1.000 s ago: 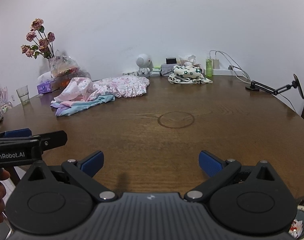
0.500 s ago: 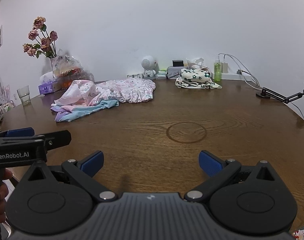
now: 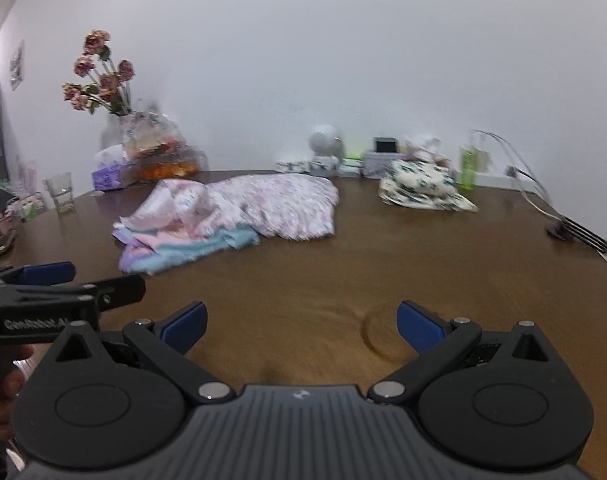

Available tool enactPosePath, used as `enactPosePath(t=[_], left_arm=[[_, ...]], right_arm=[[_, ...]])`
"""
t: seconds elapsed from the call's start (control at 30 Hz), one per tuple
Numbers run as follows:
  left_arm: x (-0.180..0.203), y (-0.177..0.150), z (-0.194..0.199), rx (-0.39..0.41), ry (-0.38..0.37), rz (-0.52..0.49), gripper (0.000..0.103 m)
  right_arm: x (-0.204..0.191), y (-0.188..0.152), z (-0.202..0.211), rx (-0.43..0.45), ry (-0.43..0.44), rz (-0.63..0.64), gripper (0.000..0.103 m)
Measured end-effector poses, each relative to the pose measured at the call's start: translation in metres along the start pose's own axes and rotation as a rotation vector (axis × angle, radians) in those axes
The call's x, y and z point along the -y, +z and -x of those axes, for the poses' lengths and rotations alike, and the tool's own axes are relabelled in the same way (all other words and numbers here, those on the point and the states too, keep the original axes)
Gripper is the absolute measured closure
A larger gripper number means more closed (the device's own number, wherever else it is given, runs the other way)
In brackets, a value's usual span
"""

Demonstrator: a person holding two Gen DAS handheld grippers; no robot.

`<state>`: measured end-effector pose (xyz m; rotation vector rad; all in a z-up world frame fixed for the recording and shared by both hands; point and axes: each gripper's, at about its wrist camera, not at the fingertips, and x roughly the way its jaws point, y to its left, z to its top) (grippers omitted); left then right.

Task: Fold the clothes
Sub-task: 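Reach both tools to the pink floral dress and close on its edges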

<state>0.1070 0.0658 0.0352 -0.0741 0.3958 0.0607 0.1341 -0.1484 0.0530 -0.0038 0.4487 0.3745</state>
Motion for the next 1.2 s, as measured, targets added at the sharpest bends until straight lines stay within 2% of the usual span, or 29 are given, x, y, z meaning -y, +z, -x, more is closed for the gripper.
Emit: enactPosePath(t=[0.17,0.3,0.4,0.6,0.73,0.8,0.83,0.9,0.93,0.97,1.0,1.03,1.07,1.1,1.13,1.17,1.2], left_arm=[[-0.022,0.028,-0.023,-0.014,0.025,-0.006,0.0],[-0.038,0.051,-0.051,-0.029,0.058,-0.06,0.0],[-0.049,0.064,-0.079,-0.043,0.102,-0.113,0.0],[-0.071,0.074,-0.139,-0.097,0.168,-0.168,0.0],[-0.077,0.076,-0.172,-0.125,0.154,-0.195,0.002],[-0.078,0.077,-0.185,-0.14,0.142,-0.198,0.003],[-0.079,0.078,-0.189,-0.146,0.135,-0.2,0.007],[-0.079,0.078,-0.198,-0.154,0.127,-0.212,0.01],[-0.08,0.079,-0.202,-0.157,0.129,-0.22,0.011],[-0.081,0.079,-0.205,-0.159,0.126,-0.22,0.017],[-0.082,0.079,-0.207,-0.16,0.121,-0.219,0.021],[-0.083,0.079,-0.21,-0.162,0.116,-0.217,0.031],[-0.084,0.079,-0.212,-0.171,0.089,-0.216,0.05],[-0.085,0.079,-0.214,-0.182,0.057,-0.216,0.077],[-0.087,0.08,-0.217,-0.193,0.024,-0.215,0.088],[-0.088,0.08,-0.218,-0.202,-0.004,-0.196,0.097],[-0.09,0.08,-0.219,-0.211,-0.032,-0.173,0.098]], right_arm=[[-0.01,0.032,-0.03,-0.03,0.036,0.06,0.0],[-0.022,0.055,-0.064,-0.045,0.017,0.184,0.0],[-0.027,0.07,-0.099,-0.075,-0.017,0.284,0.0],[-0.02,0.086,-0.192,-0.205,-0.082,0.398,0.001],[0.002,0.094,-0.243,-0.26,-0.073,0.286,0.003],[0.015,0.099,-0.263,-0.283,-0.053,0.199,0.012],[0.02,0.1,-0.272,-0.298,-0.038,0.161,0.015],[0.027,0.1,-0.288,-0.332,-0.003,0.099,0.028],[0.029,0.099,-0.294,-0.344,0.008,0.08,0.031],[0.029,0.099,-0.299,-0.353,0.014,0.069,0.039],[0.029,0.098,-0.303,-0.361,0.018,0.061,0.051],[0.03,0.097,-0.306,-0.363,0.026,0.053,0.057],[0.029,0.096,-0.306,-0.36,0.034,0.047,0.063],[0.03,0.097,-0.306,-0.359,0.046,0.037,0.071],[0.031,0.097,-0.306,-0.358,0.059,0.026,0.076],[0.032,0.098,-0.306,-0.357,0.072,0.014,0.086],[0.033,0.099,-0.304,-0.349,0.077,0.003,0.093]])
